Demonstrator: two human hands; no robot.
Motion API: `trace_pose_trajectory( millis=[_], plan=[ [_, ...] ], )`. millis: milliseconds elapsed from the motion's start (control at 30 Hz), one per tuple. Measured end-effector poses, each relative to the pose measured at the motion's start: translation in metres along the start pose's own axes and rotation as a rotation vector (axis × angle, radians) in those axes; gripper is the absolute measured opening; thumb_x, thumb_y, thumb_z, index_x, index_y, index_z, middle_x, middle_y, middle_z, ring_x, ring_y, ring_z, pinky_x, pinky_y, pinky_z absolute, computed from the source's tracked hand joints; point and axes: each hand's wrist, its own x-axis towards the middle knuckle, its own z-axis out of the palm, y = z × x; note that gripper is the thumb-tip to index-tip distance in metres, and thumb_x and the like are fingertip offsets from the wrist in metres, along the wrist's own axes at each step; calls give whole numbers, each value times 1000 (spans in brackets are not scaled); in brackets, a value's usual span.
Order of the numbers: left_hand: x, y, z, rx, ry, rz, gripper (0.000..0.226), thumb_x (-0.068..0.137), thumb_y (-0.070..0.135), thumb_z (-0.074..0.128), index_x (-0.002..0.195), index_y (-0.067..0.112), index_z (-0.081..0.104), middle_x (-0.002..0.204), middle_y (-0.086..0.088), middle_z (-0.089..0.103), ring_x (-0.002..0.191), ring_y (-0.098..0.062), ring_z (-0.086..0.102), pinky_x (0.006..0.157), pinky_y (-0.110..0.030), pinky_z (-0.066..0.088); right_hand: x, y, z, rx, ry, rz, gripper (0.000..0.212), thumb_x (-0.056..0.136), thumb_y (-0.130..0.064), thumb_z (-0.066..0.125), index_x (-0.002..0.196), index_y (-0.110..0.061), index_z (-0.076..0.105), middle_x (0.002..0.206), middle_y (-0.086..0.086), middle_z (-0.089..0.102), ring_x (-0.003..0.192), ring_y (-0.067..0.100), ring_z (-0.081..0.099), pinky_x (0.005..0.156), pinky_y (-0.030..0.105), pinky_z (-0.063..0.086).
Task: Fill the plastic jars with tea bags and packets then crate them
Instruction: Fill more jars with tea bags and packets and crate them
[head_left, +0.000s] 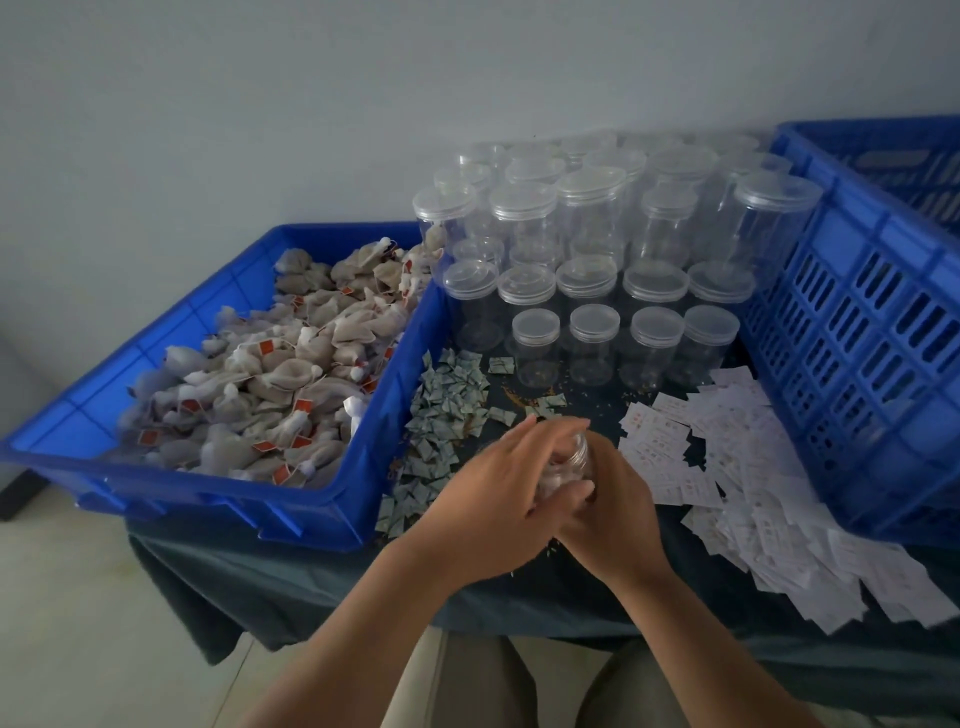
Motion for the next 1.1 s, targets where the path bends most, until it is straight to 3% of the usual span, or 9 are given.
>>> trace_pose_trajectory(
  millis=[167,333,400,533,700,800,900,1000,1100],
  plan=[
    [4,-5,0,70,342,24,35,94,55,67,120,32,68,107,23,70,119,6,56,113,-31,44,-1,3,0,-4,35,36,50,81,-50,86,122,-37,59,106,-22,69,91,4,70,70,23,58],
    [4,-21,9,332,142,56,37,100,61,48,98,33,73,97,18,71,122,-1,51,125,-23,13,0,-3,-1,-56,2,-15,42,82,-61,77,113,-46,53,107,-28,66,94,-2,66,75,12,51],
    [3,-26,12,172,220,20,35,104,59,47,98,35,73,96,21,70,113,4,55,115,-19,31,1,-1,0,-70,13,-7,44,82,-62,78,113,-39,58,100,-22,68,89,2,67,72,20,56],
    [15,-56,11,-157,541,-344,27,105,57,47,99,40,68,93,22,69,80,2,65,65,-17,51,1,2,2,-41,81,31,51,79,-61,82,118,-42,56,104,-23,68,91,2,68,73,26,60],
    [35,-123,16,154,330,-425,20,102,21,65,117,32,74,115,13,72,100,-1,64,80,-9,39,3,4,1,-1,160,105,52,78,-67,80,118,-45,55,103,-30,69,97,-5,68,74,13,55],
    [55,-135,19,256,275,-319,28,99,25,67,125,36,71,121,13,70,112,-7,61,94,-24,49,5,5,2,-9,163,128,47,78,-67,79,113,-50,53,108,-31,67,95,-4,69,73,13,55],
    [76,-138,20,442,40,-321,45,98,41,67,141,43,59,140,10,59,133,-20,46,110,-41,40,6,6,2,13,171,158,47,78,-67,80,113,-45,56,107,-28,68,93,0,70,70,17,57],
    [86,-140,15,444,1,-343,21,95,54,68,113,45,73,131,13,60,130,-20,43,107,-43,36,6,6,1,39,174,164,45,80,-65,80,113,-43,58,106,-26,69,91,3,72,68,19,58],
    [83,-127,9,350,121,-351,9,95,49,71,96,39,70,104,18,64,108,-9,61,84,-29,42,6,6,1,40,177,151,43,81,-64,81,111,-45,57,106,-26,70,91,2,72,68,14,55]
  ],
)
